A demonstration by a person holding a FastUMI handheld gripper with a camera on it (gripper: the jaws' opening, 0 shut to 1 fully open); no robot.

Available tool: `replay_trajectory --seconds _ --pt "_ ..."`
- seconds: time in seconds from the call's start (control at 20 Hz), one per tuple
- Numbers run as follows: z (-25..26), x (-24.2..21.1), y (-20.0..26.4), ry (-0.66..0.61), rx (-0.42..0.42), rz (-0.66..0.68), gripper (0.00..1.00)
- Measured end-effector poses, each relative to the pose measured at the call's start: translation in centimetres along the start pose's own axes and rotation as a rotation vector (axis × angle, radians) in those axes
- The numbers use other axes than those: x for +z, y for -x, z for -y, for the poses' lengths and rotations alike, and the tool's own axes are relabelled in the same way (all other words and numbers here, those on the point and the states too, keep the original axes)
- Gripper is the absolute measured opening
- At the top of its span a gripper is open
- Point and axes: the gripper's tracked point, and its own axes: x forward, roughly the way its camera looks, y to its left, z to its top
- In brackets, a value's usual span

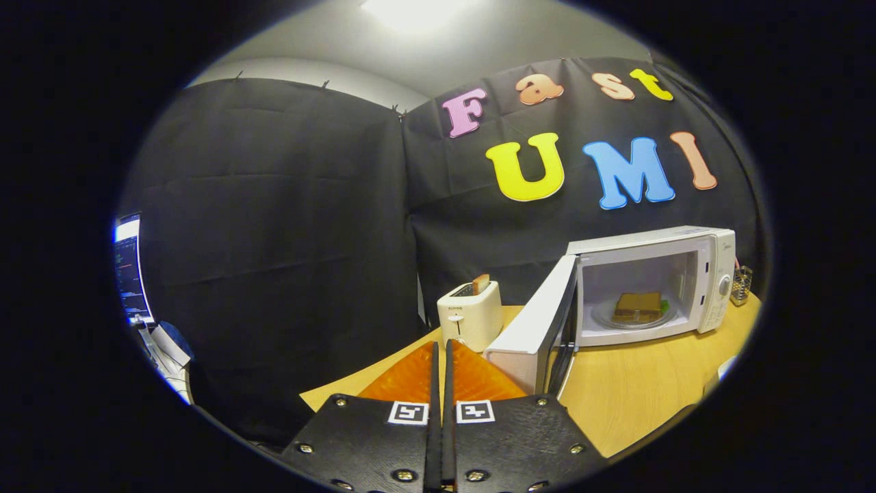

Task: Open the microwave, put the food inside, and close the microwave door.

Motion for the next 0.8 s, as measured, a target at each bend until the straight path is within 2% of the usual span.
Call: replay_trajectory --seconds 0.4,0.8 --pt "3.6 0.8 2.4 -0.027 -0.037 0.036 0.01" --pt "11.6 2.4 4.2 -0.053 -0.184 0.087 0.01"
